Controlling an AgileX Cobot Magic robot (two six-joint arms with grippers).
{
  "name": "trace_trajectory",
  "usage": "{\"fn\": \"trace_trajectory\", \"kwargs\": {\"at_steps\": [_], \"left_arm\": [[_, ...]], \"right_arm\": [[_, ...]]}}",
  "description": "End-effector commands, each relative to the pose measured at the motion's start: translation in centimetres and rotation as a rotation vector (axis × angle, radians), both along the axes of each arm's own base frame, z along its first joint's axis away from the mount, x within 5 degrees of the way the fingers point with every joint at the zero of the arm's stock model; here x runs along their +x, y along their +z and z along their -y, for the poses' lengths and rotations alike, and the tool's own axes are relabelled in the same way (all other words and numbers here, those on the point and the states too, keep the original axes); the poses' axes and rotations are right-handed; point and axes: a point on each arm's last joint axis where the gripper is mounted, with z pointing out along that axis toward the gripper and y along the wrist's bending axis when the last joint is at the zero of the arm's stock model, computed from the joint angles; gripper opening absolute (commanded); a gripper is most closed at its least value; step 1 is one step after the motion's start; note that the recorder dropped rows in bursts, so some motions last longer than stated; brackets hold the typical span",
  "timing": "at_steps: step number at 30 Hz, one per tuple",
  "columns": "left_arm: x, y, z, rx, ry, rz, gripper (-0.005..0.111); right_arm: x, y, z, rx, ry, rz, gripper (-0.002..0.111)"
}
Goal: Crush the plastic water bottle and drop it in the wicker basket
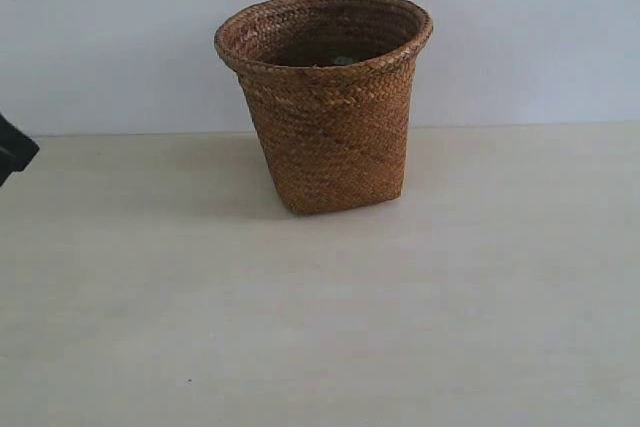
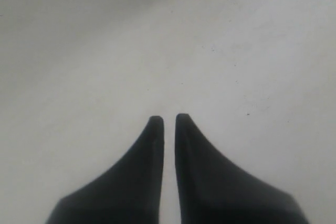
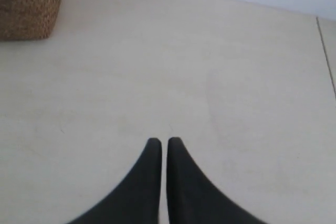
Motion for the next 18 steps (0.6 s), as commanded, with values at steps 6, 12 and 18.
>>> {"fn": "trace_trajectory", "kwargs": {"at_steps": [6, 12, 18], "left_arm": [[-5.6, -1.6, -2.0, -0.163, 0.078, 0.277, 0.004], [-8.1, -2.6, -2.9, -0.246, 0.101, 0.419, 0.004], [-10.6, -3.7, -3.7, -0.341, 0.134, 0.510, 0.004]], "right_arm": [[-5.7, 0.1, -0.3, 0.031, -0.016, 0.300, 0.000], [-8.2, -1.1, -0.4, 0.075, -0.030, 0.431, 0.000], [-11.2, -1.7, -0.5, 0.076, -0.033, 0.574, 0.000]]}}
